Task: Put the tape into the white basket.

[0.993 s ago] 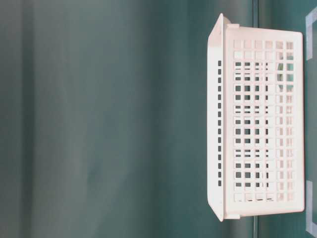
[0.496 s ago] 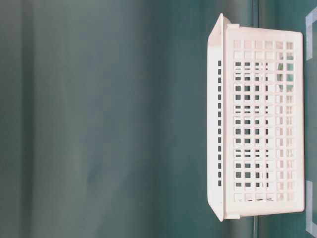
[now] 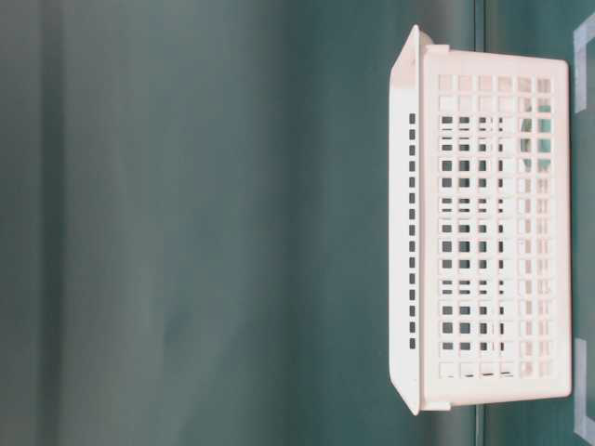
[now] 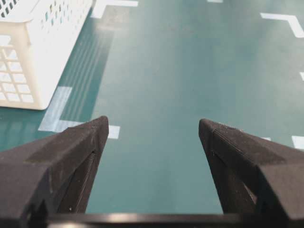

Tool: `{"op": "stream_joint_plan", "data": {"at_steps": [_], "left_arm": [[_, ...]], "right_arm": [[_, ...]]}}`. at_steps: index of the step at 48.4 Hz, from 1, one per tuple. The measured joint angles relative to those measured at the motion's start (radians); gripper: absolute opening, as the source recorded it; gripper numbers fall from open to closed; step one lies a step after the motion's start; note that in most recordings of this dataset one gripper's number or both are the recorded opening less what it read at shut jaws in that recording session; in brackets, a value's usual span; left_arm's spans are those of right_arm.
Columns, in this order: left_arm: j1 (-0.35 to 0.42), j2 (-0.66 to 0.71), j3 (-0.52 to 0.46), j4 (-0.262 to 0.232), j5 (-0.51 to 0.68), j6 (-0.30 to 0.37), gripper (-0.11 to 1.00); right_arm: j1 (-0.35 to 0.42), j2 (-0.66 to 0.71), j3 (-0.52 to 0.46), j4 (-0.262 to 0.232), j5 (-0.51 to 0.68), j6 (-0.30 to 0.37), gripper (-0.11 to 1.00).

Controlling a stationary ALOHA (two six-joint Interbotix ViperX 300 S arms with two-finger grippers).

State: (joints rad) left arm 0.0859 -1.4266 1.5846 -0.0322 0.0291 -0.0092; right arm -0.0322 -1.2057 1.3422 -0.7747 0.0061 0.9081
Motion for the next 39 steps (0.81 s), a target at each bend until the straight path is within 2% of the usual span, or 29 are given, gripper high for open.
{"op": "stream_joint_plan", "data": {"at_steps": [17,39], "left_arm": [[0.000,0.000,0.000,0.002,0.000,0.000,0.32],[0.000,0.000,0.000,0.002,-0.002,0.000,0.32]], "right_arm": [[0.002,-0.020,0.038,0.000,0.002,0.002,0.95],[0.000,-0.028,0.150,0.000,0.002,0.000,0.95]]}}
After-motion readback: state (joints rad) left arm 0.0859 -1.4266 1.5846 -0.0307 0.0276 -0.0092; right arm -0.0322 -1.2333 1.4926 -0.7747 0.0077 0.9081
